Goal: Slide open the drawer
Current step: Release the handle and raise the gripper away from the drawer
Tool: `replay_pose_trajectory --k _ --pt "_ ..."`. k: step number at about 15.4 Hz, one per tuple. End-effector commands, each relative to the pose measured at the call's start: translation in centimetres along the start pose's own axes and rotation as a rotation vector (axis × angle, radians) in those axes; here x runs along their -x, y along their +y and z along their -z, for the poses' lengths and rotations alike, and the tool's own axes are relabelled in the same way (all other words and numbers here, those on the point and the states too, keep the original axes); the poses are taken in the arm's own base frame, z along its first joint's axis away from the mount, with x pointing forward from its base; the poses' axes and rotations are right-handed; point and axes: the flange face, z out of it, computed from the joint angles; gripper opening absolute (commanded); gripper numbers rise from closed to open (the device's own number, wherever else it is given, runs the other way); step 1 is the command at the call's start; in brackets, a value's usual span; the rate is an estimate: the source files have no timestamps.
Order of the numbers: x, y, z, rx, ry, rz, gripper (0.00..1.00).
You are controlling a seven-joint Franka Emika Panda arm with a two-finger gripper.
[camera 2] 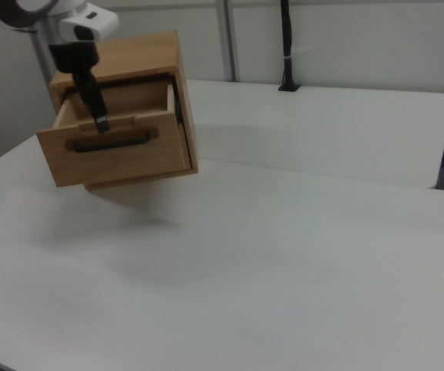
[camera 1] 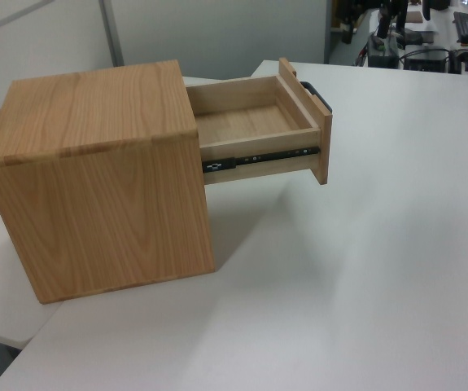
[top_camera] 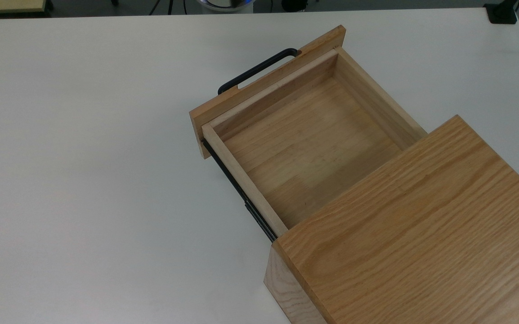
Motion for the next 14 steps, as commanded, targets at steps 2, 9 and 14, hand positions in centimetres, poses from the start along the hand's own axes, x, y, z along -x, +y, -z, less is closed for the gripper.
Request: replay_pose_trajectory --k 2,9,14 --pt "0.6 0.1 -1.0 0.059 -0.009 0.385 1.0" --pt "-0.9 1.6 -1.8 0.072 -0.031 0.692 1.0" --pt "-0.8 1.4 -2.2 0.074 -0.036 0.726 1.0"
